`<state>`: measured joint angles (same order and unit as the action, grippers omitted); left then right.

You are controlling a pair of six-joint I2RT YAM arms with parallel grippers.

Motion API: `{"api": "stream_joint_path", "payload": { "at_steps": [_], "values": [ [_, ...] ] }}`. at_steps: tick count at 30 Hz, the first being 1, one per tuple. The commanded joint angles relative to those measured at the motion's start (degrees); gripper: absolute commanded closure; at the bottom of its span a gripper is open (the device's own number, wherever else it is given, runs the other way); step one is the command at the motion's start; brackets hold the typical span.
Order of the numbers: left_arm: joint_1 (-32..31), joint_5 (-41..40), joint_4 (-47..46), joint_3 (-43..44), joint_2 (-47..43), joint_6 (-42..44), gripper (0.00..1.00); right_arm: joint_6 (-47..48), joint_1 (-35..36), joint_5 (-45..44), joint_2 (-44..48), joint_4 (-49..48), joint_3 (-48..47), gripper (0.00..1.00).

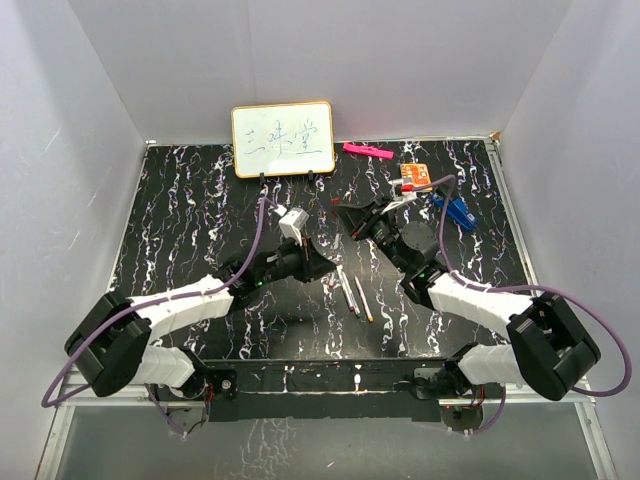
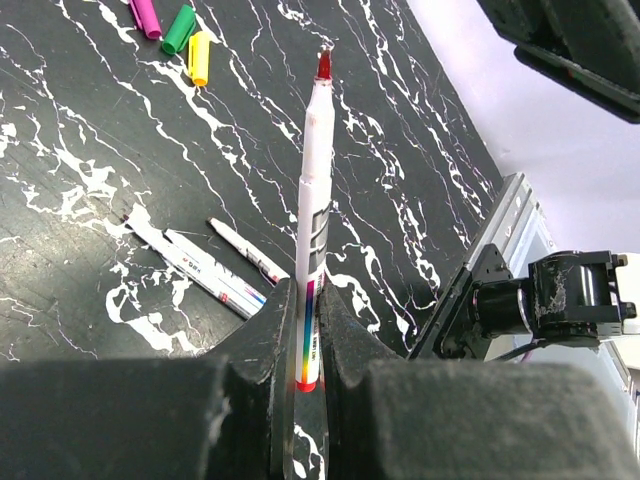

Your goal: Insert the pens into the pen caps

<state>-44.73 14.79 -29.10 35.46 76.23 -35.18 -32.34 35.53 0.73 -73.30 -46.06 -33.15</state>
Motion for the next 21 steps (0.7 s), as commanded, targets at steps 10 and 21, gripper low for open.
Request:
{"api": "stream_joint_path", "payload": {
  "at_steps": [10,21],
  "values": [
    [0.2,-2.5,-4.9,-2.7,-6.5,0.8,1.0,-0.4,0.8,-1.9,2.3,-3.8,0.2,1.0],
    [0.2,-3.7,-6.4,-3.2,-5.8,0.2,1.0,0.6,2.9,-3.1,2.6,-1.0,-0.7,1.0]
  ]
}}
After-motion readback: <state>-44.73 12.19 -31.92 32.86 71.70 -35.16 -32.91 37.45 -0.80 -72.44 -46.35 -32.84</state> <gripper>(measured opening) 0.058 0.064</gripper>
